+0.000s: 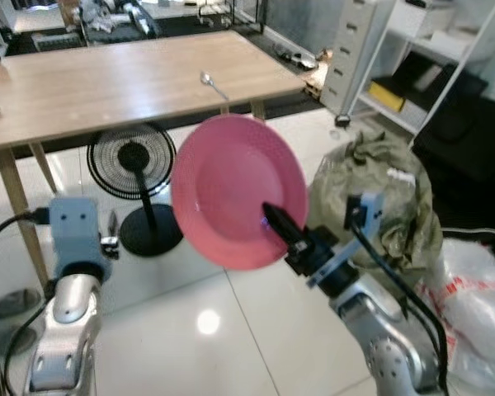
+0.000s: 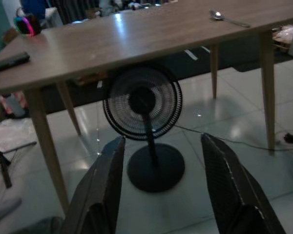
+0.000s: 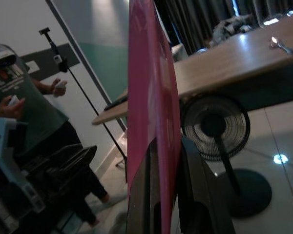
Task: Setting the table
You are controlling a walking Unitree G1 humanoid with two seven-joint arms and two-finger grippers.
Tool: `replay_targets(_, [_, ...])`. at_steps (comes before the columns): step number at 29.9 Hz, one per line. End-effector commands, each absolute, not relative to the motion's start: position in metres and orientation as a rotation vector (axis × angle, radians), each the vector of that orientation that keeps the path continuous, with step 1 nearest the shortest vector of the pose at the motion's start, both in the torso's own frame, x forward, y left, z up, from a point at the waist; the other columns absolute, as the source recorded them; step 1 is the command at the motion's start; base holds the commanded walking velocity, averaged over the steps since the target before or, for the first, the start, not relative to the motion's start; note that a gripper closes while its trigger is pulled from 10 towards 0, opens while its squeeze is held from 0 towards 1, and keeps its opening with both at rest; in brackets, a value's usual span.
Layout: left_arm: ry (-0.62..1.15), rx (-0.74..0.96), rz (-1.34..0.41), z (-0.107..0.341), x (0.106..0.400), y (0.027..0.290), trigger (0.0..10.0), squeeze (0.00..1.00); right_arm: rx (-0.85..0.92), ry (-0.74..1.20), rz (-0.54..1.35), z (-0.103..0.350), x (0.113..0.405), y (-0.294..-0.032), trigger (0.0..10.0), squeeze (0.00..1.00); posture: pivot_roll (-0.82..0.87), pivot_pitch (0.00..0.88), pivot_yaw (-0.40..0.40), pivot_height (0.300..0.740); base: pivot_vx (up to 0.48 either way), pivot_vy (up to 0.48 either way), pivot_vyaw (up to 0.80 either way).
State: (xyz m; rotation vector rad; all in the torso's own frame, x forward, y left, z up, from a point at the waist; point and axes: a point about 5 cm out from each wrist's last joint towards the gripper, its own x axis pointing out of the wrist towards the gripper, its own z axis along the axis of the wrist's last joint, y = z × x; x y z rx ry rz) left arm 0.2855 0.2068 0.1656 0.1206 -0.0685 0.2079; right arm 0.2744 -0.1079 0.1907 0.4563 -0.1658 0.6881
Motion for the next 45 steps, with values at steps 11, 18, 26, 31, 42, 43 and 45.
replay_targets(11, [-0.052, 0.128, 0.228, 0.161, 0.283, 0.211, 10.0, 0.0, 0.453, -0.171, 0.674, 0.191, 0.276, -0.109, 10.0, 0.0, 0.03, 0.0, 0.057, 0.74, 0.48, 0.0, 0.64])
replay_targets(18, [-0.055, 0.127, 0.23, 0.161, 0.284, 0.211, 10.0, 0.0, 0.456, -0.17, 0.668, 0.191, 0.277, -0.11, 10.0, 0.0, 0.03, 0.0, 0.056, 0.74, 0.48, 0.0, 0.0])
replay_targets(26, [-0.058, 0.127, 0.225, 0.161, 0.285, 0.21, 10.0, 0.0, 0.471, -0.194, 0.563, 0.193, 0.286, -0.118, 10.0, 0.0, 0.03, 0.0, 0.056, 0.74, 0.48, 0.0, 0.0])
replay_targets(31, [-0.062, 0.127, 0.218, 0.162, 0.286, 0.208, 10.0, 0.0, 0.488, -0.203, 0.479, 0.193, 0.291, -0.124, 10.0, 0.0, 0.03, 0.0, 0.058, 0.74, 0.48, 0.0, 0.0])
replay_targets(42, [-0.1, 0.184, 0.134, 0.169, 0.29, 0.197, 10.0, 0.0, 0.598, -0.082, 0.248, 0.173, 0.305, -0.14, 10.0, 0.0, 0.04, 0.0, 0.062, 0.74, 0.48, 0.0, 0.0])
replay_targets(43, [-0.1, 0.184, 0.134, 0.169, 0.29, 0.197, 10.0, 0.0, 0.598, -0.082, 0.248, 0.173, 0.305, -0.14, 10.0, 0.0, 0.04, 0.0, 0.062, 0.74, 0.48, 0.0, 0.0])
replay_targets(45, [-0.14, 0.243, 0.043, 0.177, 0.295, 0.187, 10.0, 0.0, 0.699, -0.035, 0.146, 0.162, 0.31, -0.152, 10.0, 0.0, 0.04, 0.0, 0.066, 0.74, 0.48, 0.0, 0.0])
